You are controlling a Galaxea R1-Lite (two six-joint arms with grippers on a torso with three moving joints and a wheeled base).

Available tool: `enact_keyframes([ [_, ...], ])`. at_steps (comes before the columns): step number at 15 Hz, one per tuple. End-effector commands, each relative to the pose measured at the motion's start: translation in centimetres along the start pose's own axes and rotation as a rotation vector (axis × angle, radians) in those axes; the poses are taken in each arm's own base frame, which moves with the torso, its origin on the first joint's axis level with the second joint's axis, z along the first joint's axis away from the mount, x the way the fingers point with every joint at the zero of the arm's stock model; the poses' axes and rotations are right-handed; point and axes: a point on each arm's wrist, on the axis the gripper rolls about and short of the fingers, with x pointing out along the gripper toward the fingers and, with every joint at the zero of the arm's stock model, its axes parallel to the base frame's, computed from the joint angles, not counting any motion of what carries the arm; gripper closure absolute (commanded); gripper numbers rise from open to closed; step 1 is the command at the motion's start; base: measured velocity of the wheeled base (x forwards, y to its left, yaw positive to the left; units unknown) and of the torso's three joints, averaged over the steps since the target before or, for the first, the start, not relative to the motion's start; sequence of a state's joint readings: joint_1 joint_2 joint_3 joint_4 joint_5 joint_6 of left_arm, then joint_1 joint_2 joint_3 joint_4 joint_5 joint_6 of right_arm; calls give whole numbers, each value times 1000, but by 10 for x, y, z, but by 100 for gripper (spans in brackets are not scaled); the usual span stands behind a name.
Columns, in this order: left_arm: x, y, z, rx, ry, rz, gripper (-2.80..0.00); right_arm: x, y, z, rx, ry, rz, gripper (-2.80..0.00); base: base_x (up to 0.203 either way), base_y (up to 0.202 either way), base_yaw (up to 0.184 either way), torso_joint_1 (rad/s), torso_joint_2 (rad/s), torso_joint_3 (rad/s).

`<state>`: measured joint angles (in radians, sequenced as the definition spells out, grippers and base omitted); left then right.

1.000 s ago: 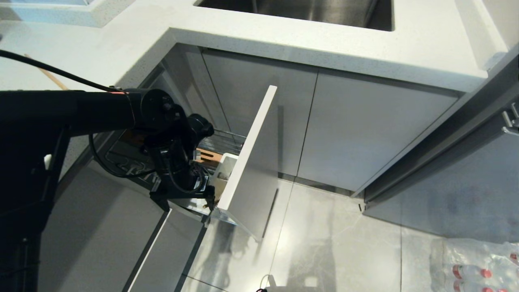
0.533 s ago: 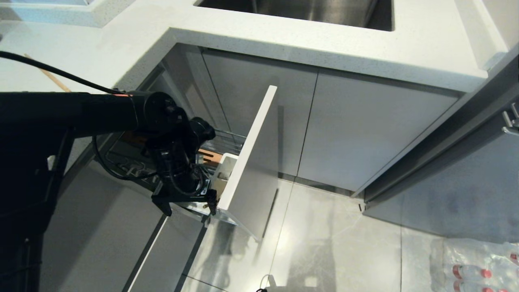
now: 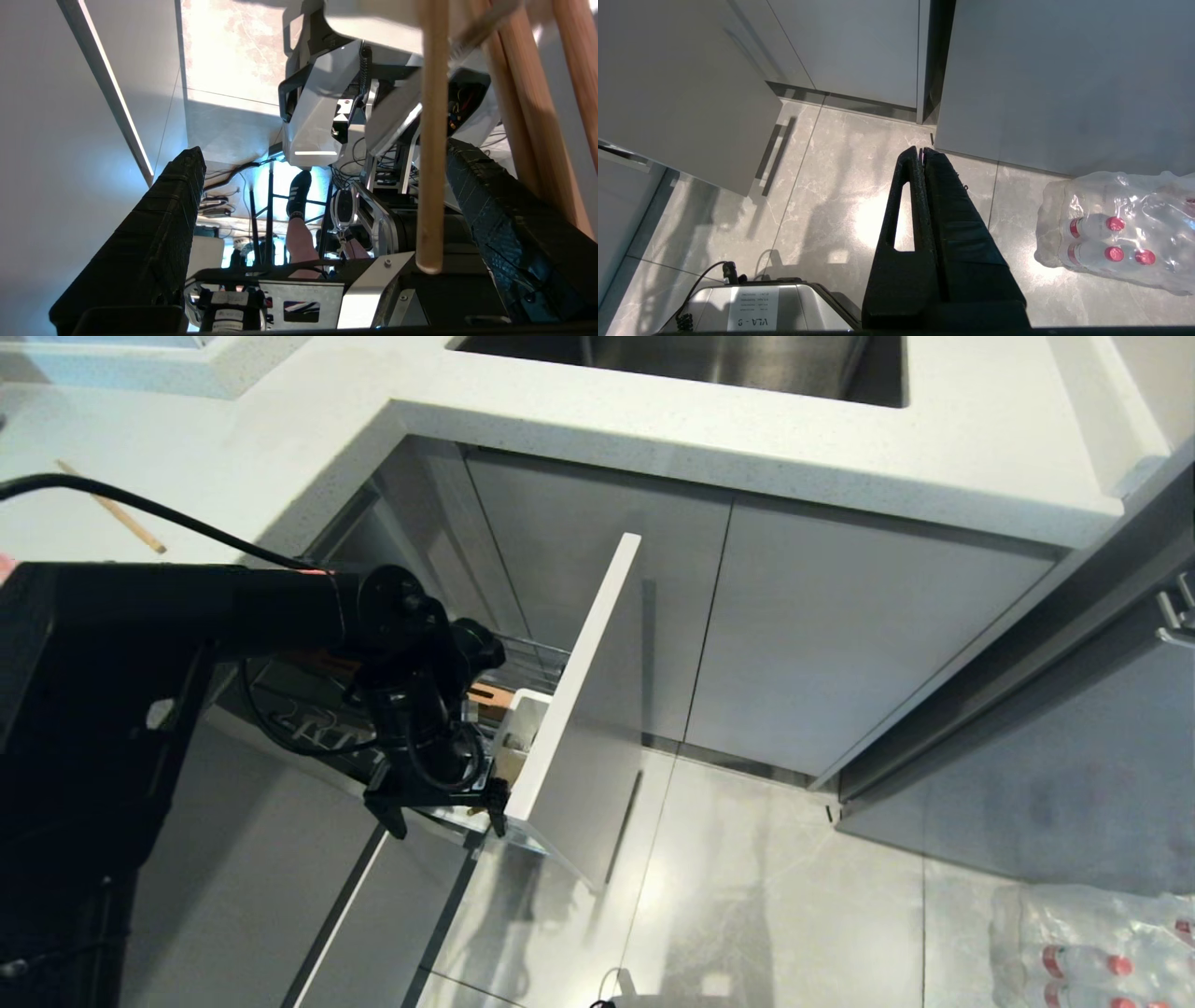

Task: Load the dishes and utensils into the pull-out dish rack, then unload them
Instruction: Take the chopsticks out of the cupboard

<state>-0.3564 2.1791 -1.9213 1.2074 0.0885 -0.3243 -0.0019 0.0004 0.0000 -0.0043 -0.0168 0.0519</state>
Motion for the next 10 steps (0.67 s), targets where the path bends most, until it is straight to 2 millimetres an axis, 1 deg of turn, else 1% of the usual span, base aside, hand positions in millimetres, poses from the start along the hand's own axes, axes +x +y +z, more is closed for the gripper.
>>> enact_keyframes([
  [1, 8, -1, 3, -2, 20, 7, -280, 0, 0, 0, 0, -1, 0, 0, 0, 0, 0, 0, 0, 0],
  [4, 10, -1, 5, 2, 21, 9, -280, 0, 0, 0, 0, 0, -1, 0, 0, 0, 0, 0, 0, 0],
  [10, 10, -1, 5, 5, 20, 9, -280, 0, 0, 0, 0, 0, 0, 0, 0, 0, 0, 0, 0, 0],
])
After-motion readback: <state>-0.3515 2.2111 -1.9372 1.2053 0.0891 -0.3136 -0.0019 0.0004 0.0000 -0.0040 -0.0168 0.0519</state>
